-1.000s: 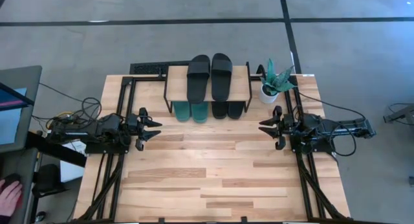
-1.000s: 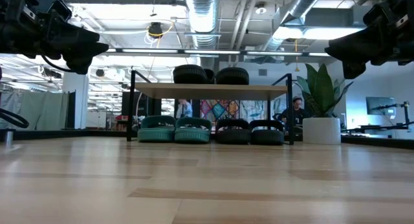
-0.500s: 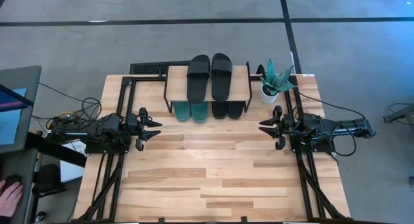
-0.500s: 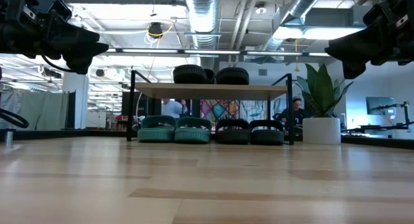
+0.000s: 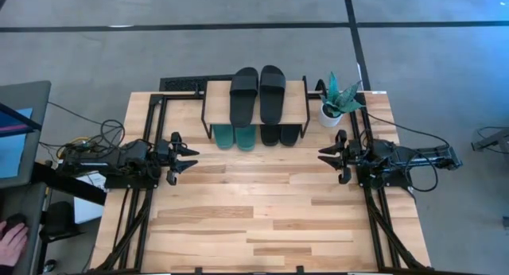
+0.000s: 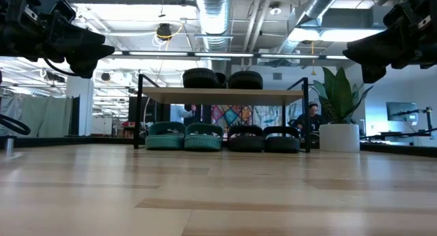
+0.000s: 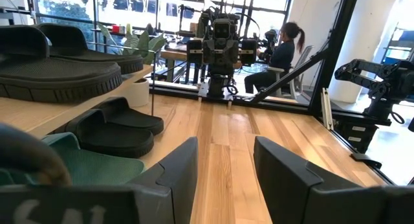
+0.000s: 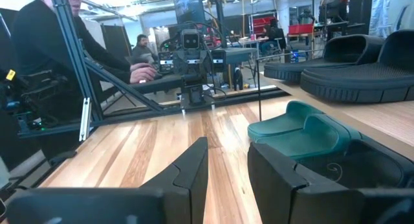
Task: Pick and place slides into the shelf
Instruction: Return to Home Position
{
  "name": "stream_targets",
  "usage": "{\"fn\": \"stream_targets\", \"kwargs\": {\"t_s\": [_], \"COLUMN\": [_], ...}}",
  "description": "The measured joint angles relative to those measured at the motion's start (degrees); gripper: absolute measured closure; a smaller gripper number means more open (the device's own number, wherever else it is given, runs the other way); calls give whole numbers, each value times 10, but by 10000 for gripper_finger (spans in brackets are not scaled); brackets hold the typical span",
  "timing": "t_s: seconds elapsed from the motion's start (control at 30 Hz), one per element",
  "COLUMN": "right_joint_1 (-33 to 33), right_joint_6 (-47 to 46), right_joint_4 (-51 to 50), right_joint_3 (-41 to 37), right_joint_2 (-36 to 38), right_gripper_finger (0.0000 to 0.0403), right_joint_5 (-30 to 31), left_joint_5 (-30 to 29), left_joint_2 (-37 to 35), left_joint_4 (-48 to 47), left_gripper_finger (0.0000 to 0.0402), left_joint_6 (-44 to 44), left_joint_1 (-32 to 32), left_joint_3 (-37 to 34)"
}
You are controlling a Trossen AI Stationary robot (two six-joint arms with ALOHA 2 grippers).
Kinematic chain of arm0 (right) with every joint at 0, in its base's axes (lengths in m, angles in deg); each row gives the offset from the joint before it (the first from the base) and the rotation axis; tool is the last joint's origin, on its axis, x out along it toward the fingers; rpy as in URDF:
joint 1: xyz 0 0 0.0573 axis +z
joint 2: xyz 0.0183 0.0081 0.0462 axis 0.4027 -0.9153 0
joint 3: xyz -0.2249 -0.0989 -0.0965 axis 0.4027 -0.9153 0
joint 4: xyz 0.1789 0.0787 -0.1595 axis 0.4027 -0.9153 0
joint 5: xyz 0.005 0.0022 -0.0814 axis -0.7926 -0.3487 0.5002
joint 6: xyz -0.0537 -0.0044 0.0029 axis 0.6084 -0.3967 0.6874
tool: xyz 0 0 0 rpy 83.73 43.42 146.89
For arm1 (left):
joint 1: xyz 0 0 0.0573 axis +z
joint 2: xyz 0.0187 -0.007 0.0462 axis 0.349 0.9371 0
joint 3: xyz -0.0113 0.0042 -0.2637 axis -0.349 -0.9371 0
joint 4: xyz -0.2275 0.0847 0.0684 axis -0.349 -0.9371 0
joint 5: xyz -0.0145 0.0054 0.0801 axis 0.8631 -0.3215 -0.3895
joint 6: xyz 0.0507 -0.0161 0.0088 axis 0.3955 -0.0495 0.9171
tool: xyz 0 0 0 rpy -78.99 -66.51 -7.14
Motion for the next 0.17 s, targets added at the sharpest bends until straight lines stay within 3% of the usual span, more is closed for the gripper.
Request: {"fn": "stream_targets", "kwargs": {"t_s": [0.17], "right_joint_1": [0], "right_joint_6": [0], "right_joint_4": [0], "right_joint_3": [0], "right_joint_2": [0], "right_gripper_finger": [305], "right_joint_5": [0], "left_joint_5": [0], "left_joint_2": [0], "left_joint_4": [0], "left_gripper_finger": [262], "left_joint_6": [0], "left_joint_1": [0], "left_joint_3": [0]}}
